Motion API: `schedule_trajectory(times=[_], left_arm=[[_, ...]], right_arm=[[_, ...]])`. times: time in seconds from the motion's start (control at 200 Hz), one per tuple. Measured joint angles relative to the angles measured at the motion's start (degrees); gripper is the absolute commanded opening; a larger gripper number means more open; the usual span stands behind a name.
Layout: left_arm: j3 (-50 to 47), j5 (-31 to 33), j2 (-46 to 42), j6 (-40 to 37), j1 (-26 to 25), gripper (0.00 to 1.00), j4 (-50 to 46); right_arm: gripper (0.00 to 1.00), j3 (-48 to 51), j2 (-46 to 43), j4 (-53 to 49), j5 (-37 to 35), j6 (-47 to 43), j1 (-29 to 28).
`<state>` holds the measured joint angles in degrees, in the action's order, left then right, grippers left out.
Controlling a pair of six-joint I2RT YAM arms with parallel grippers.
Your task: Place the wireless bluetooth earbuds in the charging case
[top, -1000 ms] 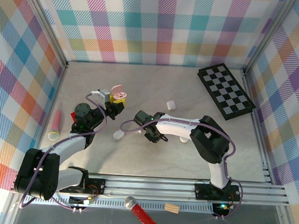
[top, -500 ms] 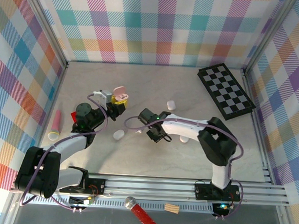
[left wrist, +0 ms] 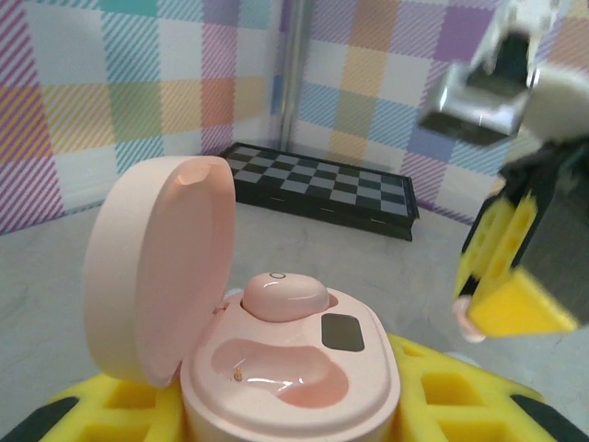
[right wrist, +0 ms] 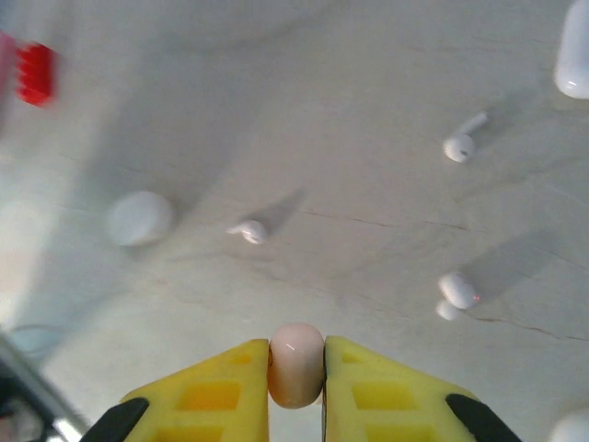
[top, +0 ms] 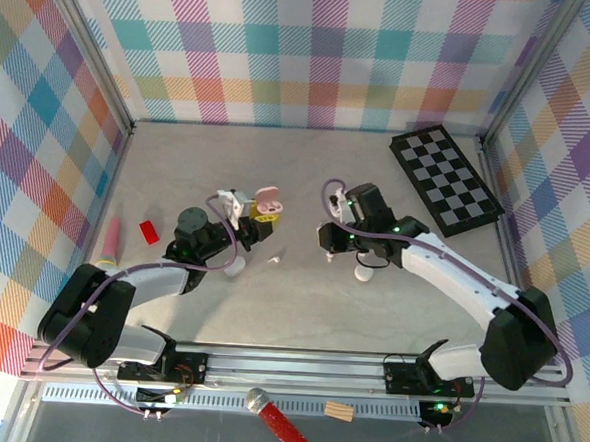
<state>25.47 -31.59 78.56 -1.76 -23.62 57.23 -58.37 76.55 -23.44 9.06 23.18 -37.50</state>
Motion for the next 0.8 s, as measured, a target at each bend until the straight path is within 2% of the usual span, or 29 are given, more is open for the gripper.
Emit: schedule_trajectory(times=[0.18, 0.395, 0.8], left_arm=[[1.8, 3.6, 3.5, -5.7, -6.4, 0.38, 0.2], [4.1, 7.3, 7.6, -11.1, -11.8, 0.38, 0.2], [5.3, 9.0, 9.2, -15.3, -15.5, 0.37, 4.1]], right_arm=[[0.2, 0.6, -4.7, 4.2, 8.8, 4.5, 1.2], [0.2, 0.6, -5.6, 8.3, 15.5, 8.0, 1.5], [0.2, 1.5, -4.5, 12.1, 16.9, 9.1, 1.8]])
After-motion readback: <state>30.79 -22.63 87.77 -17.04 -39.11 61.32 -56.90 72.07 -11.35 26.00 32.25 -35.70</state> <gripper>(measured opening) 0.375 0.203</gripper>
